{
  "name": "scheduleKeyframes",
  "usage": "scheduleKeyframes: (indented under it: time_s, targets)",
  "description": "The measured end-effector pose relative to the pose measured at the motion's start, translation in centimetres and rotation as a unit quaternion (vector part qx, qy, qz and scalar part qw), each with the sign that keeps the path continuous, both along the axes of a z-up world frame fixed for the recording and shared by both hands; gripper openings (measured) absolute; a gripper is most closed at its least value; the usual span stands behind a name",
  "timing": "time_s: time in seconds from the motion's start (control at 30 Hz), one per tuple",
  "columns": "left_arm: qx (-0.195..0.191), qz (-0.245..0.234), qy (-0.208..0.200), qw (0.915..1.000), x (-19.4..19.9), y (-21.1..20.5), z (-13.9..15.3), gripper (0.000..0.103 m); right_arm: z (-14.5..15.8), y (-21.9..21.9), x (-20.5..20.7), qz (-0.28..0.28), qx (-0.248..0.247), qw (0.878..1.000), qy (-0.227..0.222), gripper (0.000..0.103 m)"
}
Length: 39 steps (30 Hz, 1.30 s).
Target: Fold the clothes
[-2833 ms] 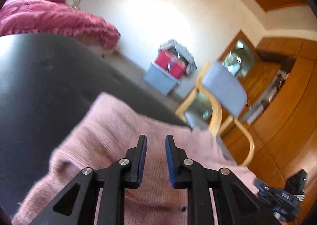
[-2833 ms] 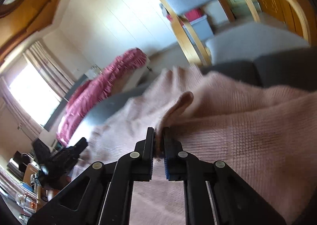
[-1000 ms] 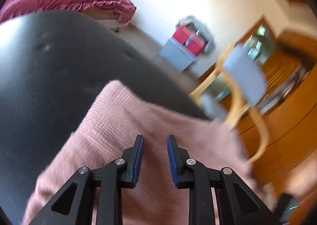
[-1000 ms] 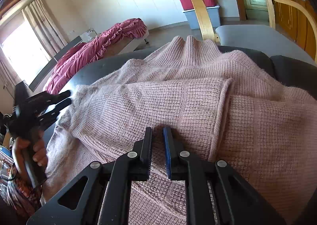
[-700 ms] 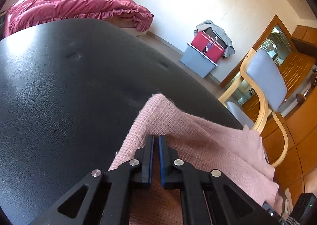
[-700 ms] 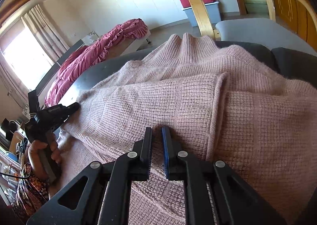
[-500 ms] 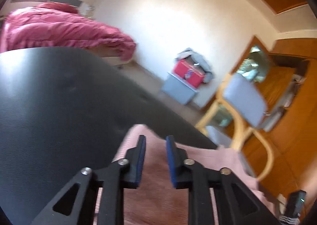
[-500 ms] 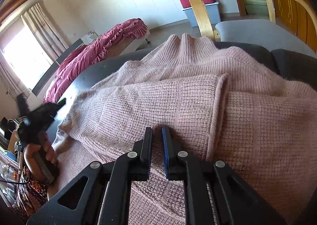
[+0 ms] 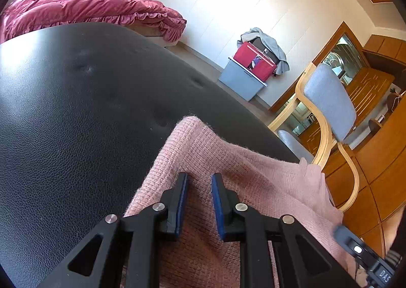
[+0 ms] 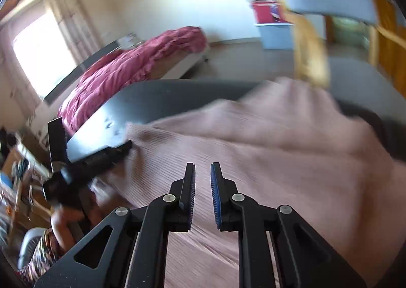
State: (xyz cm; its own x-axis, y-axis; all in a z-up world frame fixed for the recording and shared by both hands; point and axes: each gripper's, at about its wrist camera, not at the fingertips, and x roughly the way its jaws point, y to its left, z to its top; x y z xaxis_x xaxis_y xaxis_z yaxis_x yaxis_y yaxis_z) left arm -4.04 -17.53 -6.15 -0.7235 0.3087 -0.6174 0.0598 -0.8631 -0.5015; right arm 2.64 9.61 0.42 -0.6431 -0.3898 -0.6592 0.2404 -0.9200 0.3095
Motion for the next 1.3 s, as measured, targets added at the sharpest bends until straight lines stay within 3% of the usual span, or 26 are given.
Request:
scheduleKeyframes:
  time_s: [0.13, 0.27, 0.6, 0.87, 1.0, 1.1, 1.2, 1.3]
  targets:
    - [-0.025, -0.002, 0.001, 0.9997, -0.6, 1.1, 0.5, 0.018, -2.5, -5.2, -4.0, 0.025, -0.003, 0.999, -0.032, 0.015]
    - [-0.025, -0.002, 0.000, 0.9997, -1.1, 1.5, 0.5, 0.018, -4.8, -5.7, -5.2, 0.031, 0.003, 0.998, -0.055, 0.012]
    - [-0.019, -0.001, -0.002, 0.9998, -1.3, 1.5, 0.6, 0.018, -3.2, 3.5, 0.1, -0.071, 0.045, 0.996, -0.027, 0.013]
    - [-0.018, 0.000, -0.003, 0.9998, -1.5, 1.5, 0.7, 0.018, -3.6, 12.2, 5.0, -0.144, -0.046, 0.988, -0.030, 0.013]
    - [-0.016, 0.000, -0.003, 0.9999, -1.5, 1.5, 0.6, 0.018, -3.2, 14.6, 6.1, -0.197, -0.042, 0.979, -0.033, 0.011]
    - [-0.015, 0.000, -0.002, 0.9999, -1.4, 1.6, 0.6, 0.018, -1.4, 12.7, 5.8, -0.197, -0.015, 0.980, -0.017, 0.015]
    - [-0.014, 0.001, -0.002, 0.9999, -1.4, 1.6, 0.6, 0.018, -0.3, 8.0, 3.6, -0.136, -0.003, 0.991, 0.006, 0.016]
    - [-0.011, 0.000, -0.002, 0.9999, -1.4, 1.6, 0.5, 0.018, -1.1, 2.8, -0.1, -0.079, 0.007, 0.997, -0.006, 0.016]
